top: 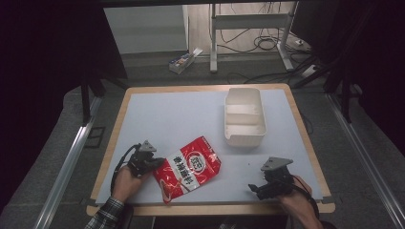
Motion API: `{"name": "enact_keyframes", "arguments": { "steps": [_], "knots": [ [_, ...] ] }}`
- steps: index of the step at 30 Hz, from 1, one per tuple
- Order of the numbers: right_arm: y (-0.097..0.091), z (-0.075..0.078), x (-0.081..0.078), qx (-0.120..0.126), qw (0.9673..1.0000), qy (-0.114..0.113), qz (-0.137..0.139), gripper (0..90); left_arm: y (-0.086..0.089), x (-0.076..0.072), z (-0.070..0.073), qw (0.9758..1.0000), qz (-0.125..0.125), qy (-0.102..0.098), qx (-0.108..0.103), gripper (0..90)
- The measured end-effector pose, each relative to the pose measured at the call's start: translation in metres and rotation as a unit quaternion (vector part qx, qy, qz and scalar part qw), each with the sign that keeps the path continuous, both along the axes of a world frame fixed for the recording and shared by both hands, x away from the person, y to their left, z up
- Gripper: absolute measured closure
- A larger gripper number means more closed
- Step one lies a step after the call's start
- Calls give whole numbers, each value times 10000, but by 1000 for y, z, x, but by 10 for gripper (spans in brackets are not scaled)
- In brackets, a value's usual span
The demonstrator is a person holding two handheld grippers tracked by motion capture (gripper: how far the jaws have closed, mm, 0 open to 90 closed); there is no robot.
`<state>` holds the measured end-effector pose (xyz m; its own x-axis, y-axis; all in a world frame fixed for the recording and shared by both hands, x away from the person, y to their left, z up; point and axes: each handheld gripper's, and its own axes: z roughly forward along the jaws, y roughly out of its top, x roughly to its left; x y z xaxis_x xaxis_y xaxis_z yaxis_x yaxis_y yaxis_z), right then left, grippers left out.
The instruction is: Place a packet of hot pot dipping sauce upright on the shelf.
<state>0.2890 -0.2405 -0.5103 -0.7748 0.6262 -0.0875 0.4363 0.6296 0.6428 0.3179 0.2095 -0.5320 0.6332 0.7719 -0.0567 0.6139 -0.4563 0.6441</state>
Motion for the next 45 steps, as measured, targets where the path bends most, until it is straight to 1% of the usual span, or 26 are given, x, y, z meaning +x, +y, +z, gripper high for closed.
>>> {"name": "enact_keyframes", "arguments": {
  "steps": [2,3,4,5,6,7,9,11,13,14,15,17,18,19,21,24,27,29,30,31,35,36,37,40,42,45],
  "knots": [
    [0,0,0,10,10000,-7,11,59,0,-1,2,9999,69,-145,40,887],
    [0,0,0,18,10000,-5,11,58,0,-1,2,9999,69,-145,40,822],
    [0,0,0,18,10000,-5,11,58,0,-1,3,9997,70,-210,95,822],
    [0,1,0,25,10000,9,14,57,0,-3,5,9994,60,-328,99,758],
    [0,1,0,25,10000,9,14,57,0,-3,5,9994,60,-328,99,718],
    [0,1,1,41,10000,10,24,56,0,-5,8,9987,50,-493,79,661],
    [0,1,1,44,10000,-11,33,54,0,-7,9,9985,45,-543,21,605],
    [0,1,1,71,10000,-7,33,52,-1,-8,9,9984,57,-554,-4,521],
    [1,1,1,64,10000,2,45,50,-2,-14,9,9978,104,-639,-108,448],
    [1,1,1,64,10000,2,45,50,-2,-14,9,9978,104,-639,-108,404],
    [1,0,1,74,10000,16,52,46,-1,-17,9,9978,104,-628,-191,369],
    [2,0,1,92,9999,17,61,44,0,-19,10,9976,123,-634,-243,343],
    [2,1,1,111,9999,17,68,40,0,-21,9,9974,165,-621,-328,300],
    [2,1,1,128,9999,36,80,35,1,-22,9,9974,165,-609,-345,262],
    [3,1,1,241,9996,104,94,22,2,-24,9,9970,205,-601,-445,190],
    [4,2,1,362,9991,201,122,5,5,-30,9,9964,186,-698,-436,133],
    [6,1,2,359,9990,223,173,0,6,-34,9,9962,196,-692,-490,100],
    [9,0,3,399,9985,300,244,0,7,-39,9,9959,210,-646,-597,77],
    [9,0,3,399,9985,300,244,0,7,-39,9,9959,210,-646,-597,68],
    [12,0,3,452,9979,369,276,0,7,-43,8,9960,220,-619,-612,53],
    [16,0,4,490,9976,377,315,0,8,-49,7,9967,205,-589,-513,13],
    [16,0,4,490,9976,377,315,0,8,-49,7,9967,205,-589,-513,6],
    [19,0,5,550,9969,451,346,0,8,-52,6,9970,192,-584,-480,3],
    [24,1,5,570,9966,462,381,0,9,-54,6,9970,211,-573,-479,0],
    [28,2,6,589,9964,457,415,0,11,-57,6,9967,221,-555,-544,0],
    [34,0,7,575,9951,606,534,0,13,-60,5,9966,229,-510,-598,0]
  ]
}}
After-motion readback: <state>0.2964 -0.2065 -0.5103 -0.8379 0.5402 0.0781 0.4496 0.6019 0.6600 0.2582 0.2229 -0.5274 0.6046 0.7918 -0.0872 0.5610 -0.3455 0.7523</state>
